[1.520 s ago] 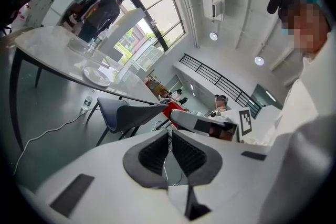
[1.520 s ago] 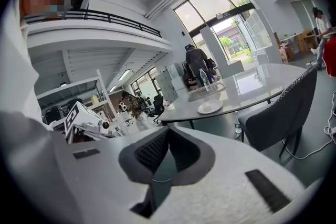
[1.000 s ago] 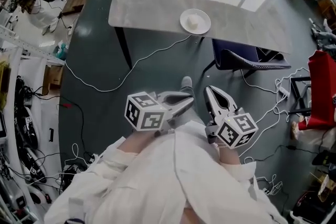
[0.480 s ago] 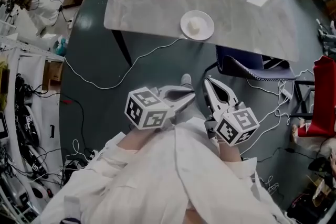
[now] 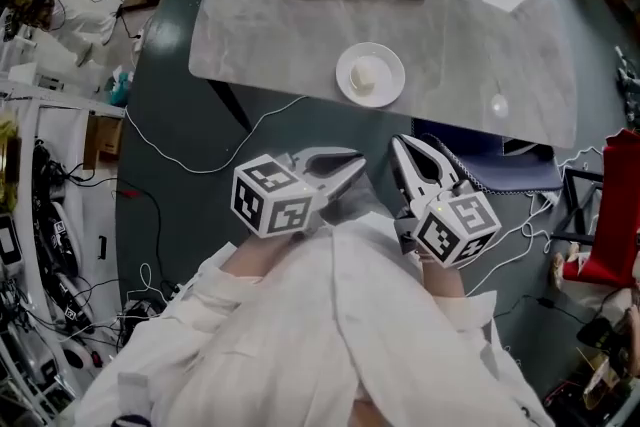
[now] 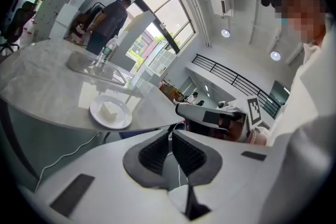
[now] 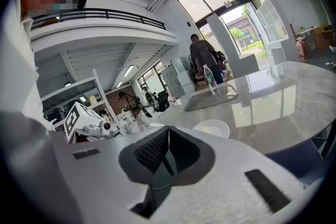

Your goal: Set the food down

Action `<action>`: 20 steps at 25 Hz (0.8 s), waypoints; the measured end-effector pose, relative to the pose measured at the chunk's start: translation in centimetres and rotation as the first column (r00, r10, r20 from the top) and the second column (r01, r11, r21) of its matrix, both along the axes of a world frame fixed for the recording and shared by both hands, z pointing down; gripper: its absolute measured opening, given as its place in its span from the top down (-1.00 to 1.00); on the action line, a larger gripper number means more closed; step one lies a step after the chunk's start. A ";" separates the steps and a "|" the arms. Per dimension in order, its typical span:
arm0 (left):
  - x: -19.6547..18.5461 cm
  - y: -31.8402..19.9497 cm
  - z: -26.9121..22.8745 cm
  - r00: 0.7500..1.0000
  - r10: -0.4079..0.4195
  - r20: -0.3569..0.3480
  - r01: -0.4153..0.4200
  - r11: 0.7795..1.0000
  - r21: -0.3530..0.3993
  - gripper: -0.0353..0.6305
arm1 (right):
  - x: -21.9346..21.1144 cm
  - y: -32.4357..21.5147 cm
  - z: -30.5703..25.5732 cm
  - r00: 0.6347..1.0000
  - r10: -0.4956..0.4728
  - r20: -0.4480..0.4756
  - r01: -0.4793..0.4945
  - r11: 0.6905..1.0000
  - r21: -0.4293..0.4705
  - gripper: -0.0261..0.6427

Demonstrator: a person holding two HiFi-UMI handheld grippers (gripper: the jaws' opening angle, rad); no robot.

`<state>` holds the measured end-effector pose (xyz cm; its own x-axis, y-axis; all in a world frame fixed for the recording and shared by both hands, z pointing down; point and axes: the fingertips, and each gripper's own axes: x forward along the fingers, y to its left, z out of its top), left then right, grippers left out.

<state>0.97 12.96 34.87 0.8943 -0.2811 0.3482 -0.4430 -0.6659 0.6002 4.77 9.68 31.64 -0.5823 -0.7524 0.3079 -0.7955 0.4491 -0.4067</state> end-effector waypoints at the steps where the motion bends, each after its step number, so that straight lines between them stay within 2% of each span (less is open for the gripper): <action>1: 0.1 -0.9 -0.2 1.000 -0.014 0.000 0.014 1.000 0.008 0.80 | 0.2 -0.7 -0.1 1.000 -0.006 0.000 0.006 1.000 0.001 0.91; 5: 1.1 -4.6 -0.9 0.999 -0.047 -0.004 0.047 0.998 0.029 0.80 | 1.1 -3.9 -0.3 0.999 -0.034 -0.013 0.034 0.999 -0.003 0.91; 13: 4.2 -9.8 -1.0 0.999 -0.045 0.023 0.044 0.998 0.043 0.80 | 3.7 -9.3 0.5 0.995 -0.092 -0.035 0.091 0.995 -0.034 0.91; 20: 3.5 -13.2 -0.7 0.990 -0.135 0.028 0.134 0.990 0.035 0.80 | 2.8 -12.2 1.4 0.982 -0.183 -0.045 0.181 0.982 -0.055 0.91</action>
<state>4.45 -0.25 34.21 0.8368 -0.4099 0.3630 -0.5475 -0.6183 0.5638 7.57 -2.53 33.02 -0.6913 -0.6178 0.3748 -0.7219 0.5680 -0.3952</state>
